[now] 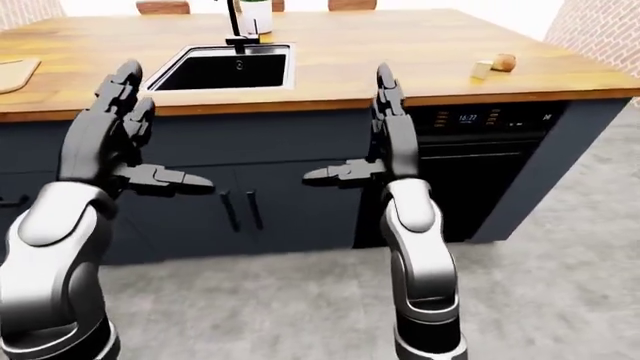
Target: Place the bread and cheese on the cutting board.
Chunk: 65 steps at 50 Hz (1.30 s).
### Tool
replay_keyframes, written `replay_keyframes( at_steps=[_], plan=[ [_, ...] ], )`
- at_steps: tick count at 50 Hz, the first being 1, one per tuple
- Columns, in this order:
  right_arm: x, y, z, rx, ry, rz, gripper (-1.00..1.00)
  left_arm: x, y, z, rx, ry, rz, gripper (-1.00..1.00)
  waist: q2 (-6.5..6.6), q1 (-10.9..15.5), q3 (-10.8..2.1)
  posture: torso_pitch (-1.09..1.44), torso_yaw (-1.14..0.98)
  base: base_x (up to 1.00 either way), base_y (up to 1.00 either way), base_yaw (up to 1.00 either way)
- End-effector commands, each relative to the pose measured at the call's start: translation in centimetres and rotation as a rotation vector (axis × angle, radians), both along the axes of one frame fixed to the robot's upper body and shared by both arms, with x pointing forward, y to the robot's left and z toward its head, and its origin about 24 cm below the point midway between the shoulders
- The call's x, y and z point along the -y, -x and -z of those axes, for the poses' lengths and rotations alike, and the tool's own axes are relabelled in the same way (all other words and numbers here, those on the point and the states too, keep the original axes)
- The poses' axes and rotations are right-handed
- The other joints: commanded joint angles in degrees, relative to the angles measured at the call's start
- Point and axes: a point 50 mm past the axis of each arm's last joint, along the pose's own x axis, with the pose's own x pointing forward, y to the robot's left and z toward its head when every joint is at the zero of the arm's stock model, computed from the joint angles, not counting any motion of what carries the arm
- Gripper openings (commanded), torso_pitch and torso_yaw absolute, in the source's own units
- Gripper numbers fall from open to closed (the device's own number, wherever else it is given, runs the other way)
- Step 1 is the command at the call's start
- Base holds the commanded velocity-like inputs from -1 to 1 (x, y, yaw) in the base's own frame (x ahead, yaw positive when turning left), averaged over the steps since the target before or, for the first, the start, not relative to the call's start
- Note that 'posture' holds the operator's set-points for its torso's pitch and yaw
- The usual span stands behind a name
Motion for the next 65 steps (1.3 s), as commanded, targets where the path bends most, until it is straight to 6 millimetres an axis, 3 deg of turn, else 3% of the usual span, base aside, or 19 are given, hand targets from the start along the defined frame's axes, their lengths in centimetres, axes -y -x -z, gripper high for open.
replay_keyframes(
  at_steps=[1,5,7,14,16,21,26,29,30,39,44,46,49,53,55,56,57,58,65],
  plan=[
    [0.2,0.7,-1.4,0.088,-0.017,0.011,1.00,0.3,0.4,-1.1,0.064,-0.006,0.012,1.00,-0.18,-0.26,-0.96,0.00,0.00,0.00,-0.36,0.00],
    [0.2,0.8,-2.5,0.094,-0.010,0.012,1.00,0.3,0.4,-1.0,0.069,-0.010,0.013,1.00,-3.00,0.36,-0.04,0.00,0.00,0.00,-0.36,0.00],
    [0.2,0.7,-2.1,0.095,-0.008,0.013,1.00,0.3,0.4,-0.7,0.062,-0.020,0.011,1.00,-6.84,0.37,-1.04,0.00,0.00,0.00,-0.36,0.00],
    [0.0,0.8,-2.8,0.104,0.001,0.005,1.00,0.4,0.5,-0.8,0.068,-0.024,0.012,1.00,-1.09,0.38,1.58,0.00,0.00,0.02,-0.55,0.00],
    [0.1,0.8,-3.0,0.103,0.000,0.004,1.00,0.6,0.4,-0.8,0.066,-0.031,0.016,1.00,2.01,0.55,0.87,0.00,0.00,0.03,-0.57,0.00],
    [0.1,0.8,-3.1,0.110,0.005,0.003,1.00,0.6,0.3,-0.9,0.069,-0.034,0.014,1.00,1.31,0.70,-0.61,0.00,0.00,0.09,-0.57,0.00],
    [0.1,0.9,-3.2,0.113,0.003,-0.002,1.00,0.5,0.5,-1.1,0.077,-0.041,0.008,1.00,-2.45,1.83,0.86,0.00,0.00,0.21,-0.57,0.00],
    [0.4,1.0,-3.3,0.116,0.001,0.004,1.00,0.4,0.5,-1.0,0.075,-0.048,0.005,1.00,-9.45,1.60,-0.44,0.00,0.00,0.32,-0.57,0.00],
    [0.4,1.0,-3.3,0.117,0.005,0.005,1.00,0.2,0.5,-1.0,0.074,-0.054,-0.003,1.00,-6.06,1.42,1.53,0.00,0.00,0.37,-0.57,0.00],
    [0.3,1.1,-3.3,0.123,0.017,-0.007,1.00,-0.2,0.7,-0.4,0.068,-0.080,-0.020,1.00,-2.73,1.09,2.55,0.00,0.00,0.48,-0.56,0.00],
    [0.2,1.1,-3.2,0.123,0.019,-0.010,1.00,-0.2,0.7,-0.4,0.066,-0.084,-0.022,1.00,0.05,1.14,1.15,0.00,0.00,0.63,-0.57,0.00],
    [0.2,1.1,-3.6,0.125,0.019,-0.012,1.00,-0.2,0.6,-0.5,0.067,-0.085,-0.020,1.00,-0.46,1.29,2.55,0.00,0.00,0.64,-0.56,0.00],
    [0.1,1.1,-3.5,0.123,0.021,-0.013,1.00,-0.1,0.5,-0.6,0.067,-0.085,-0.018,1.00,0.42,1.47,0.26,0.00,0.00,0.64,-0.57,0.00],
    [0.1,1.1,-3.6,0.125,0.020,-0.018,1.00,-0.1,0.5,-0.7,0.068,-0.088,-0.017,1.00,-1.02,2.66,0.67,0.00,0.00,0.64,-0.57,0.00],
    [0.0,1.1,-3.6,0.126,0.022,-0.020,1.00,0.0,0.5,-0.7,0.069,-0.090,-0.016,1.00,-4.10,2.30,-0.42,0.00,0.00,0.64,-0.56,0.00],
    [0.0,1.2,-3.6,0.125,0.022,-0.020,1.00,0.0,0.5,-0.7,0.069,-0.088,-0.015,1.00,-7.59,1.19,-1.03,0.00,0.00,0.63,-0.58,0.00],
    [0.0,1.2,-3.6,0.125,0.021,-0.020,1.00,-0.1,0.6,-0.7,0.069,-0.091,-0.018,1.00,-5.72,0.90,-0.16,0.00,0.00,0.64,-0.57,0.00],
    [0.0,1.2,-3.6,0.126,0.023,-0.020,1.00,-0.1,0.7,-0.6,0.069,-0.088,-0.017,1.00,-6.45,0.90,1.62,0.00,0.00,0.63,-0.56,0.00],
    [-0.1,1.3,-3.6,0.127,0.022,-0.024,1.00,-0.1,0.7,-0.5,0.068,-0.089,-0.019,1.00,-3.59,-1.08,1.88,0.00,0.00,0.64,-0.57,0.00]
  ],
)
